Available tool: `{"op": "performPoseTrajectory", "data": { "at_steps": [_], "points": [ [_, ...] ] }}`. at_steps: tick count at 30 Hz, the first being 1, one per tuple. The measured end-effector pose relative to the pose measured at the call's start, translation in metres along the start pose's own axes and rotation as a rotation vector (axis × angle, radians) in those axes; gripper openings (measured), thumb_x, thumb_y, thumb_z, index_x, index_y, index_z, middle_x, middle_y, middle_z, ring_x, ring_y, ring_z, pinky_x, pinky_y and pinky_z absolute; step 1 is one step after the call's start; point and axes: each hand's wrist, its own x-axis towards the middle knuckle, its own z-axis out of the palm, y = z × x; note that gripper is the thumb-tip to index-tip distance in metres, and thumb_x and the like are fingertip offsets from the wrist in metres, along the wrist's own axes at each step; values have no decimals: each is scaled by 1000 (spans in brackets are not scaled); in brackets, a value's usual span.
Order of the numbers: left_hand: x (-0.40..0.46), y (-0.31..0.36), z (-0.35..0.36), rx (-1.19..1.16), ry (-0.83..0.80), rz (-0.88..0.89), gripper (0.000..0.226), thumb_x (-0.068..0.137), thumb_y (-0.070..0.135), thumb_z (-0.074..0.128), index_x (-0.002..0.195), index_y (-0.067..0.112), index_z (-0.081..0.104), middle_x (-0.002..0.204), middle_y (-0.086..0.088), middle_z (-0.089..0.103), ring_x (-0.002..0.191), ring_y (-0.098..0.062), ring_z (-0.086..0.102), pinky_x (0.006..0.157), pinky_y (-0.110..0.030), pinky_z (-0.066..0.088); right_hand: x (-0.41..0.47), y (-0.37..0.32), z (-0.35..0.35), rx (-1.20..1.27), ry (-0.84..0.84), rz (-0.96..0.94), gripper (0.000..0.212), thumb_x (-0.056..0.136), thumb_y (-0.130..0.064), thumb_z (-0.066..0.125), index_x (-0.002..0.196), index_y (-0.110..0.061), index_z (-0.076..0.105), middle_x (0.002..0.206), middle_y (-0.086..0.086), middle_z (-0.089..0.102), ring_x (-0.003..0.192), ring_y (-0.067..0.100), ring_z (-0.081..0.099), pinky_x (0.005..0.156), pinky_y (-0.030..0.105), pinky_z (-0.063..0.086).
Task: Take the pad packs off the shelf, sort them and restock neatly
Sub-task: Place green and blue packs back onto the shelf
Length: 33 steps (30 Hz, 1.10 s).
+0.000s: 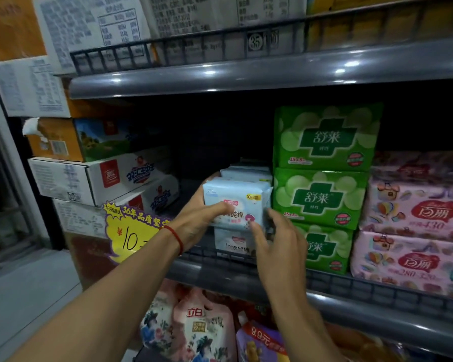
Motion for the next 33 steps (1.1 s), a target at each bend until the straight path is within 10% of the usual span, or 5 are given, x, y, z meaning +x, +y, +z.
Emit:
{"op": "performPoseTrajectory", "data": {
  "at_steps": [8,21,33],
  "points": [
    [9,-5,21,-46,119,3,70,78,-1,71,139,23,48,118,-13,72,105,-31,72,85,-48,61,-4,10,17,-41,208,-112,48,93,-15,73,139,-11,60,128,3,58,109,13,55,91,23,46],
    [-4,-30,38,64,231,23,55,82,0,70,128,24,52,109,-6,74,97,-20,73,74,-33,61,-20,31,25,-88,-17,-209,81,101,-23,57,161,-46,8,158,-6,26,143,14,30,111,41,45],
    [-14,-16,23,-11,135,12,81,83,5,78,149,29,37,121,-6,72,112,-29,70,91,-53,58,-17,28,14,46,6,-210,71,99,-9,57,156,-45,32,144,-7,41,122,12,48,89,27,52]
  ]
}}
